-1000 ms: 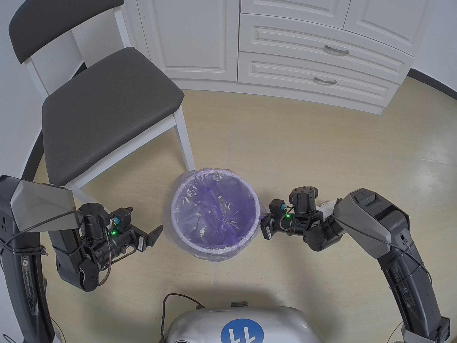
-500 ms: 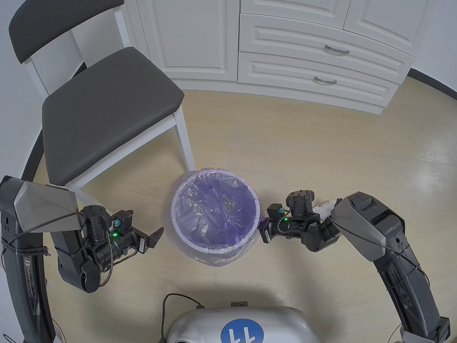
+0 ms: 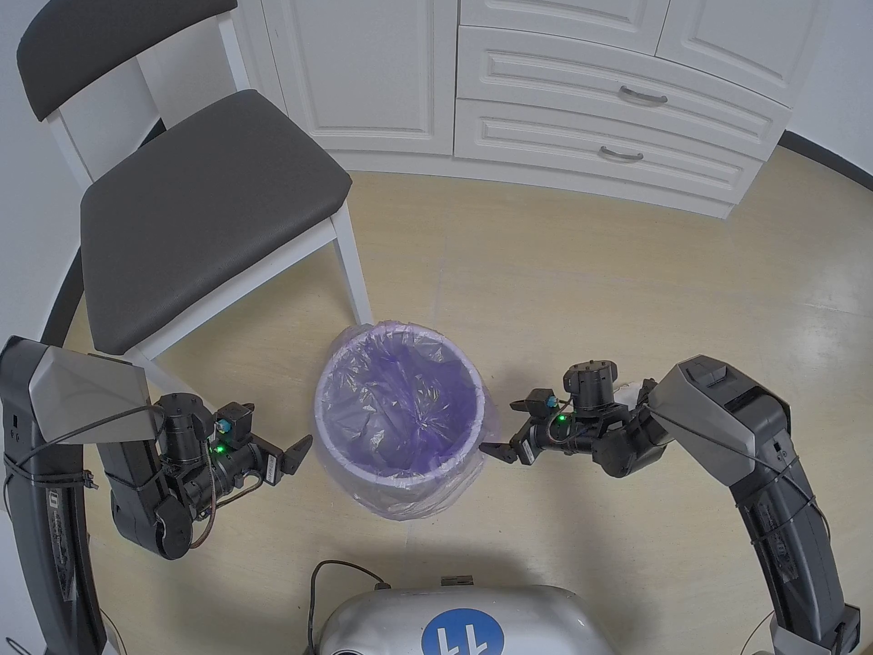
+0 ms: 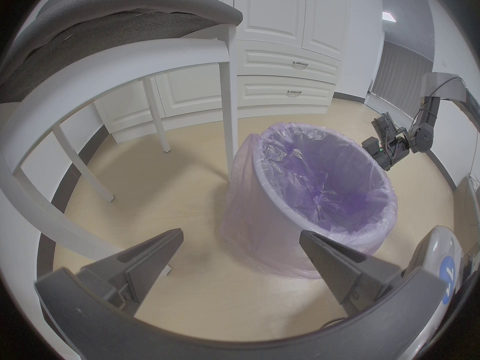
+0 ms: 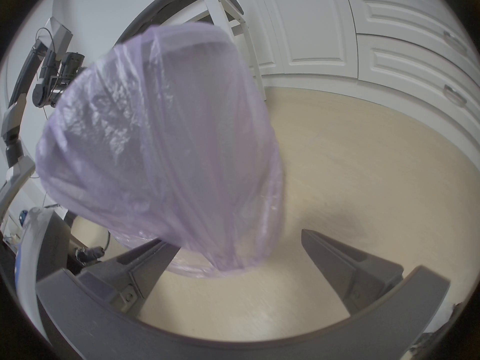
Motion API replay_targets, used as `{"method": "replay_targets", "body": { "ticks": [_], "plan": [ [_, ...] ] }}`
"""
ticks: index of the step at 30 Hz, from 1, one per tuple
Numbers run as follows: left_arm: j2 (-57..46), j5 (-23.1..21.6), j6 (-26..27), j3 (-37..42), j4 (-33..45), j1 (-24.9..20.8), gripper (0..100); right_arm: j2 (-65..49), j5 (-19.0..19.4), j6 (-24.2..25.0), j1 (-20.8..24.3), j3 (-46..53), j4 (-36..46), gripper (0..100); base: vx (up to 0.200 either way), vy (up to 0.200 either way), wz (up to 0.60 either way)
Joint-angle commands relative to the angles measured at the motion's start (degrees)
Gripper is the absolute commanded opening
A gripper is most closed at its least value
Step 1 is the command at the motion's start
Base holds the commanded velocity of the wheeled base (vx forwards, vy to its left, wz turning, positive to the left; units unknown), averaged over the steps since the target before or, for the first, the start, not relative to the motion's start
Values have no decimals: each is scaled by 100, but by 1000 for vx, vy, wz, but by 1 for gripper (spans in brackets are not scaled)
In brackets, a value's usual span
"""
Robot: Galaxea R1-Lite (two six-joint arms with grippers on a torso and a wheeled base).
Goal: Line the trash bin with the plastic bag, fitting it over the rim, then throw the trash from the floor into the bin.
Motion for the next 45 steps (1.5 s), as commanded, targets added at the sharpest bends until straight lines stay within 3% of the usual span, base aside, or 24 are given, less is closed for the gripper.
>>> {"method": "replay_targets", "body": {
  "ticks": [1,8,11,14,17,20,21,23,25,28,29,30,34,45],
  "plan": [
    [-22,1,1,35,-5,15,100,-546,40,-302,-252,536,1,100,0,0,0],
    [-162,27,36,-27,3,51,100,-1653,-39,-821,-278,1740,-78,100,0,0,0],
    [-373,142,54,17,3,77,100,-1600,-891,-961,-287,1784,-95,100,0,0,0],
    [-487,265,54,43,3,68,100,-1099,-1445,-944,-243,1485,-280,100,0,0,0],
    [-487,256,45,43,3,59,100,-616,-1471,-856,-76,1230,-605,100,0,0,0],
    [-461,256,36,35,3,59,100,-396,-1533,-636,135,984,-640,100,0,0,0],
    [-443,256,27,43,3,59,100,-256,-1647,-135,319,562,-605,100,0,0,0],
    [-435,256,27,43,3,59,100,-159,-1788,84,390,298,-526,100,0,0,0],
    [-443,256,19,52,3,59,100,202,-2271,278,477,-510,-7,100,0,0,0],
    [-443,247,10,61,3,68,100,439,-2623,524,521,-1196,766,100,0,0,0],
    [-443,247,10,61,3,68,100,448,-2631,550,521,-1222,810,100,0,0,0],
    [-435,247,10,43,3,68,100,492,-2658,963,539,-1494,1241,100,0,0,0],
    [-399,247,10,35,3,68,100,711,-2693,1570,574,-2127,1856,100,0,0,0],
    [-268,256,10,-18,3,95,100,755,-2684,1869,565,-2338,2225,100,0,0,0]
  ]
}}
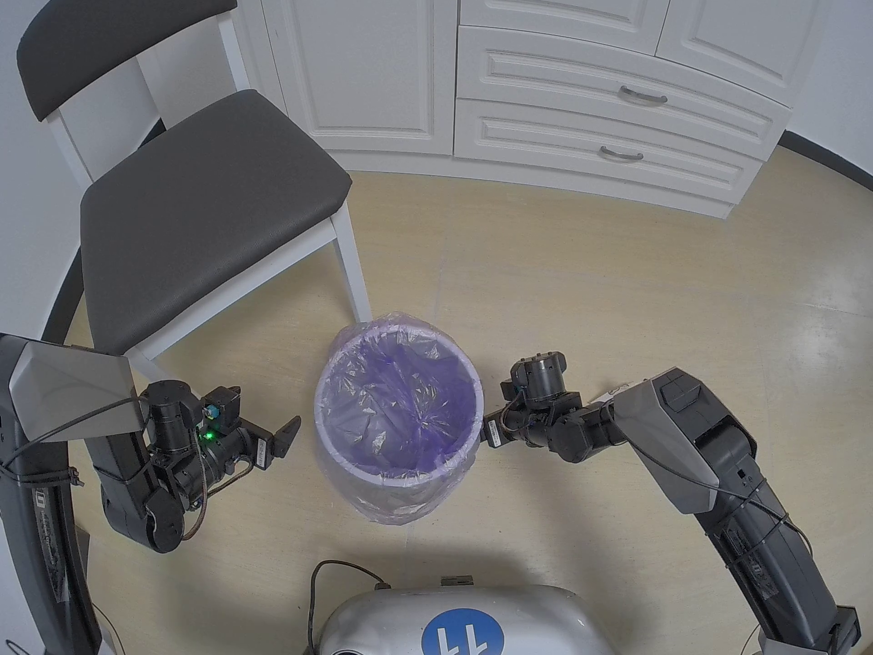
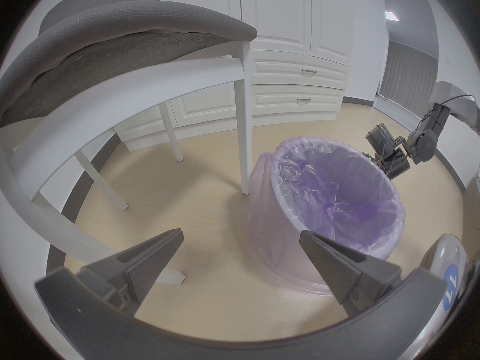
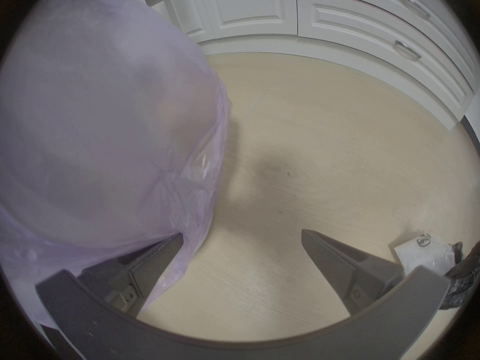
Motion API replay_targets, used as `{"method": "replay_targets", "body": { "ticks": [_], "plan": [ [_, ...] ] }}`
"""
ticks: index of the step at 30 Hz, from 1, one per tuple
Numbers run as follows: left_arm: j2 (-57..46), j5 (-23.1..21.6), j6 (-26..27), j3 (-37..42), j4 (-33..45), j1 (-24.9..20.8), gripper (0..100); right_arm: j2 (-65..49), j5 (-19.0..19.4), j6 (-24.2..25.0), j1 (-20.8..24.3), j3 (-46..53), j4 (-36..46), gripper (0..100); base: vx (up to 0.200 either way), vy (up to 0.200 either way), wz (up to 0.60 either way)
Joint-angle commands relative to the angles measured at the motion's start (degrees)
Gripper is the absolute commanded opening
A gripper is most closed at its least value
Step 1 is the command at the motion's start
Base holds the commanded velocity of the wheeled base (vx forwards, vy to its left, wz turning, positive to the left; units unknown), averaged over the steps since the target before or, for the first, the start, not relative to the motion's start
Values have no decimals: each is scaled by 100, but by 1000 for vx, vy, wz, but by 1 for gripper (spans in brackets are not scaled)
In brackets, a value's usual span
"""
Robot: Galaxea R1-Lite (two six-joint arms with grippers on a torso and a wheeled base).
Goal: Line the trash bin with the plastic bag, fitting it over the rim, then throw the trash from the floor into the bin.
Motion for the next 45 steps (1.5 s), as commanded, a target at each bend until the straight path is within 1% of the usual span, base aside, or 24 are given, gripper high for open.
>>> {"method": "replay_targets", "body": {
  "ticks": [1,4,6,7,9,12,14,16,17,18,20,22,26,27,29,33,34,35,36,37,38,41,42,45],
  "plan": [
    [49,-1,4,-7,-2,38,100,109,-15,111,12,-42,-38,100,0,0,0],
    [-12,7,4,37,-10,12,100,-67,-68,111,-5,169,-65,100,0,0,0],
    [-144,7,39,107,-10,-50,100,-453,-296,-48,-32,618,-179,100,0,0,0],
    [-294,43,56,195,-10,-138,100,-779,-410,-267,-49,1031,-425,100,0,0,0],
    [-505,86,21,362,-2,-226,100,-1200,-410,-522,-120,1664,-952,100,0,0,0],
    [-619,86,4,441,-2,-243,100,-1816,-410,-689,-252,2657,-1673,100,0,0,0],
    [-707,78,-14,529,-2,-287,100,-2501,-393,-953,-498,3878,-2156,100,0,0,0],
    [-795,51,-14,634,-2,-340,100,-2967,-296,-1304,-682,4705,-2534,100,0,0,0],
    [-900,34,-23,749,-10,-410,100,-3503,55,-1700,-928,5707,-3202,100,0,0,0],
    [-988,34,-23,801,-2,-472,100,-3802,293,-1858,-1069,6313,-3694,100,0,0,0],
    [-1173,34,-49,837,-2,-604,100,-4259,433,-1884,-1254,7201,-4424,100,0,0,0],
    [-1313,34,-58,889,-2,-648,100,-4716,372,-1867,-1403,7754,-4608,100,0,0,0],
    [-1542,7,-119,1012,-2,-656,100,-5525,337,-1656,-1711,8352,-4433,100,0,0,0],
    [-1841,-72,-181,1179,-2,-656,100,-6210,328,-1208,-1798,8748,-4178,100,0,0,0],
    [-2157,-274,-190,1382,-2,-656,100,-6843,319,-733,-1816,8967,-3756,100,0,0,0],
    [-2772,-669,-207,1636,78,-621,100,-7643,222,559,-1825,8879,-2534,100,0,0,0],
    [-2869,-678,-216,1645,86,-612,100,-7696,196,717,-1834,8756,-2297,100,0,0,0],
    [-3001,-678,-234,1636,95,-595,100,-7766,143,831,-1860,8572,-1972,100,0,0,0],
    [-3001,-678,-234,1636,95,-595,100,-7766,143,831,-1860,8572,-1972,100,0,0,0],
    [-3291,-687,-348,1592,201,-560,100,-7924,-41,875,-1983,8273,-1313,100,0,0,0],
    [-3440,-687,-401,1584,280,-560,100,-7986,-112,875,-2027,8167,-1102,100,0,0,0],
    [-4135,-687,-559,1355,1018,-560,100,-8346,-375,893,-2027,7737,-284,100,0,0,0],
    [-4135,-687,-559,1355,1018,-560,100,-8346,-375,893,-2027,7737,-284,100,0,0,0],
    [-5233,-634,-1121,687,2626,-472,100,-9093,-709,893,-1640,7464,639,100,0,0,0]
  ]
}}
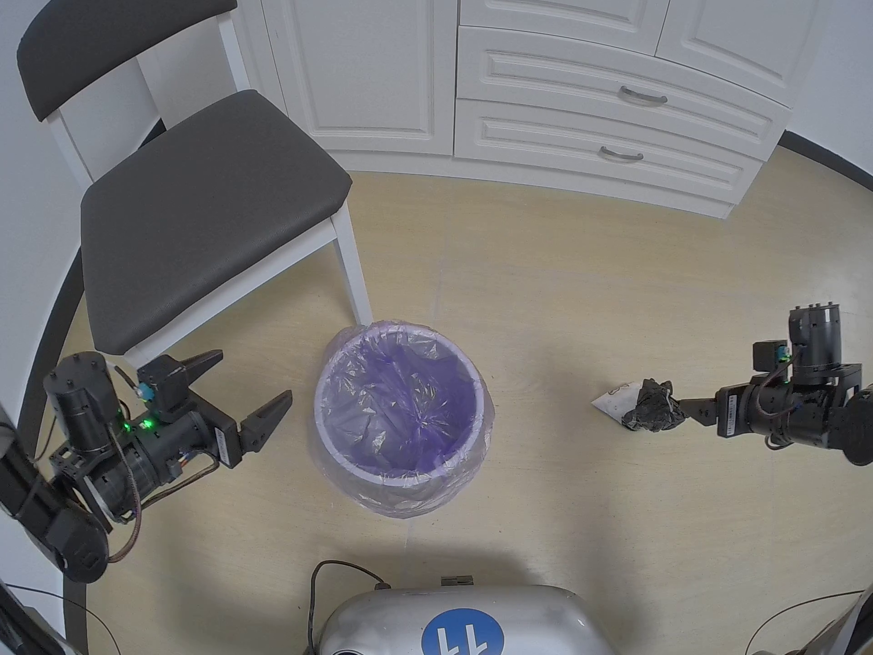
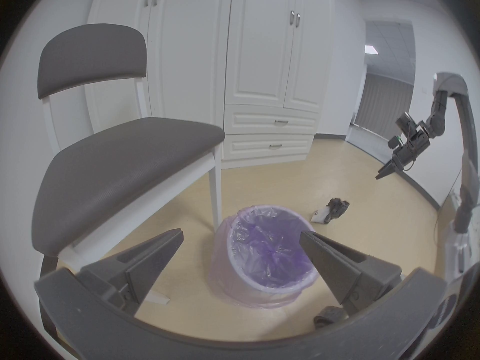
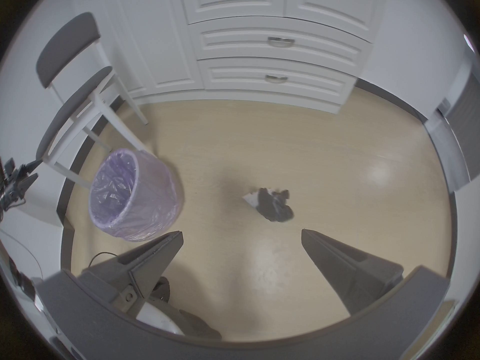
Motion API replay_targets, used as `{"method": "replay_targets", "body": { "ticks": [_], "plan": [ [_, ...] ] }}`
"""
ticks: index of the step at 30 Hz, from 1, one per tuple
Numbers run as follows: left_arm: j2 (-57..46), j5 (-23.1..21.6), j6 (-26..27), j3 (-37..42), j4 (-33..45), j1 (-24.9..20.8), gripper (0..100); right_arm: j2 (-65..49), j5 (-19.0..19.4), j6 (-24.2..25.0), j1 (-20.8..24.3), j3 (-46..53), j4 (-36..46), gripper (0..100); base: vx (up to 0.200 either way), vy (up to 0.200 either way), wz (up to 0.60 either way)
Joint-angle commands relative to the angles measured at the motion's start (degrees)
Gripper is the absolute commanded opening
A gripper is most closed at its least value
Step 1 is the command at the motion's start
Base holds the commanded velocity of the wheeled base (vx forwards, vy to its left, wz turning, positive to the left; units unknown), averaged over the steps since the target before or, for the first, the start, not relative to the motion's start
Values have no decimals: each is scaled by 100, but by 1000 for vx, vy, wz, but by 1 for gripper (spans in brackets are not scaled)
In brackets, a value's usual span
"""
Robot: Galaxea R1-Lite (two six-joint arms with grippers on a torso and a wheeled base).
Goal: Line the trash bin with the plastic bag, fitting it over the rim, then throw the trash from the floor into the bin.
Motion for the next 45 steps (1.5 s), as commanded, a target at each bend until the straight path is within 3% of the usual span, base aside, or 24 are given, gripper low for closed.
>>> {"method": "replay_targets", "body": {
  "ticks": [1,3,4,6,8,10,11,13,17,21,25,28,30,32,34,35,37,38,40,45],
  "plan": [
    [-2559,-94,-854,-800,2368,139,100,-2193,-671,395,304,-408,1625,100,0,0,0],
    [-2990,-85,-986,-1161,3317,306,100,-2492,-1032,387,515,-532,2056,100,0,0,0],
    [-2990,-85,-986,-1161,3317,306,100,-2492,-1032,387,515,-532,2056,100,0,0,0],
    [-3421,-76,-986,-1609,4530,710,100,-2623,-1612,378,691,-760,2715,100,0,0,0],
    [-3526,-76,-977,-1873,5057,1035,100,-2518,-1796,369,647,-813,2970,100,0,0,0],
    [-3535,-85,-977,-1987,5242,1167,100,-2395,-1814,369,621,-813,3049,100,0,0,0],
    [-3500,-85,-977,-2154,5497,1492,100,-1991,-1814,387,524,-795,3093,100,0,0,0],
    [-3447,-120,-977,-2189,5523,1729,100,-1481,-1805,395,366,-822,3058,100,0,0,0],
    [-3350,-147,-977,-2224,5488,1861,100,-602,-1770,492,84,-909,2847,100,0,0,0],
    [-3350,-155,-986,-2233,5488,1861,100,172,-1586,756,-153,-892,2170,100,0,0,0],
    [-3403,-155,-995,-2215,5488,1923,100,1068,-724,1037,-355,-646,755,100,0,0,0],
    [-3421,-164,-995,-2198,5479,2019,100,1604,-381,1055,-460,-523,96,100,0,0,0],
    [-3421,-164,-995,-2198,5479,2019,100,1657,-355,1046,-460,-514,26,100,0,0,0],
    [-3412,-164,-986,-2171,5479,2011,100,2615,-258,1143,-601,-470,-1170,100,0,0,0],
    [-3412,-164,-986,-2171,5479,2011,100,2615,-258,1143,-601,-470,-1170,100,0,0,0],
    [-3386,-191,-986,-2180,5479,1993,100,3142,-250,1274,-707,-505,-1899,100,0,0,0],
    [-3386,-191,-986,-2180,5479,1993,100,3160,-250,1274,-707,-514,-1943,100,0,0,0],
    [-3377,-208,-986,-2154,5479,1984,100,3722,-250,1397,-786,-646,-2699,100,0,0,0],
    [-3377,-208,-986,-2154,5479,1984,100,4100,-258,1477,-803,-751,-3156,100,0,0,0],
    [-3377,-208,-995,-2171,5479,2019,100,4751,-258,1564,-821,-1120,-3683,100,0,0,0]
  ]
}}
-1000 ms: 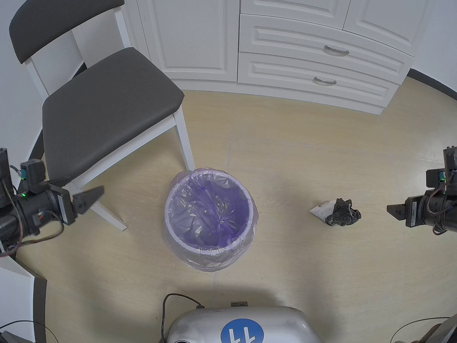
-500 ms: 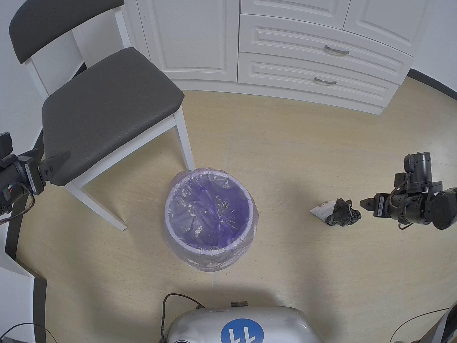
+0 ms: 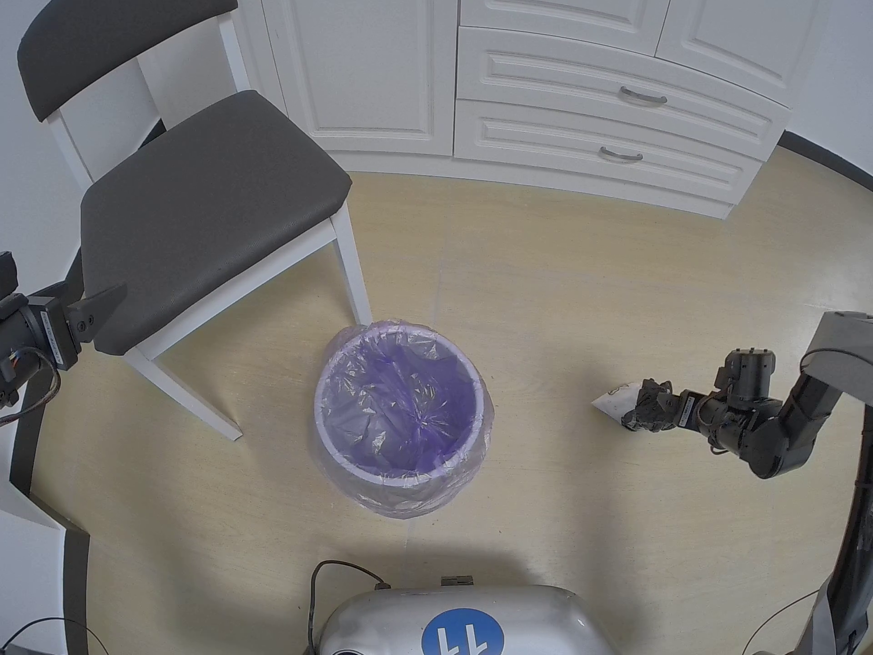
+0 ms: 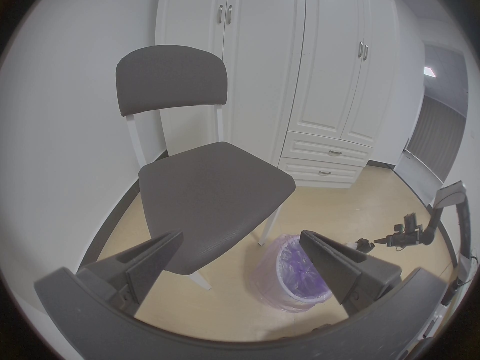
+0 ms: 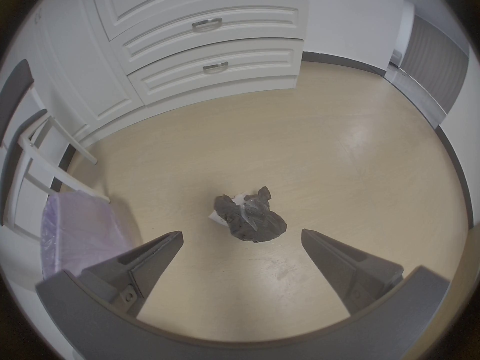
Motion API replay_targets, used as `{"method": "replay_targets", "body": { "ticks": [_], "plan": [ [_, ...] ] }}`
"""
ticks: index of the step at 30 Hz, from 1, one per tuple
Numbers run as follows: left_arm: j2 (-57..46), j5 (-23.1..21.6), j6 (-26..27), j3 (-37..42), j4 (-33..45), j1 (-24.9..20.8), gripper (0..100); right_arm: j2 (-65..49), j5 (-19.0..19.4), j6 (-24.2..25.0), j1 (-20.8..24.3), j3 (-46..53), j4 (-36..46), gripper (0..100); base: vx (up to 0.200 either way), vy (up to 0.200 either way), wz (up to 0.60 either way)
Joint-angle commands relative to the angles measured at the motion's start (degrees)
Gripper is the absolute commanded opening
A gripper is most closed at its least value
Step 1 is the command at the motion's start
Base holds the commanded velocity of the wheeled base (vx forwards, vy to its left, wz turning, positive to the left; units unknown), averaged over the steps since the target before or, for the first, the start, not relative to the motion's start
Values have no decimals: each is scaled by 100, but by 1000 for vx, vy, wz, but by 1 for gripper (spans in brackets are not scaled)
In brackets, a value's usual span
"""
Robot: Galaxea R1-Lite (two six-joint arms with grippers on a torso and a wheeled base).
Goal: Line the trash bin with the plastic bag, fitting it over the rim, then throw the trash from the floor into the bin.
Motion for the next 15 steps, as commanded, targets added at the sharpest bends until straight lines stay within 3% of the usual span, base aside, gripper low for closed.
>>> {"method": "replay_targets", "body": {
  "ticks": [1,4,5,6,15],
  "plan": [
    [19,-6,-8,-4,-3,30,100,1357,24,179,-117,-475,-497,100,0,0,0],
    [19,-6,-8,5,-3,30,100,1453,24,276,-117,-615,-514,100,0,0,0],
    [28,3,-8,14,-3,30,100,1664,-2,663,-100,-984,-708,100,0,0,0],
    [28,3,-8,14,-3,30,100,1752,-20,742,-100,-1090,-822,100,0,0,0],
    [37,3,-8,22,-3,30,100,2446,-28,812,-117,-1556,-2167,100,0,0,0]
  ]
}}
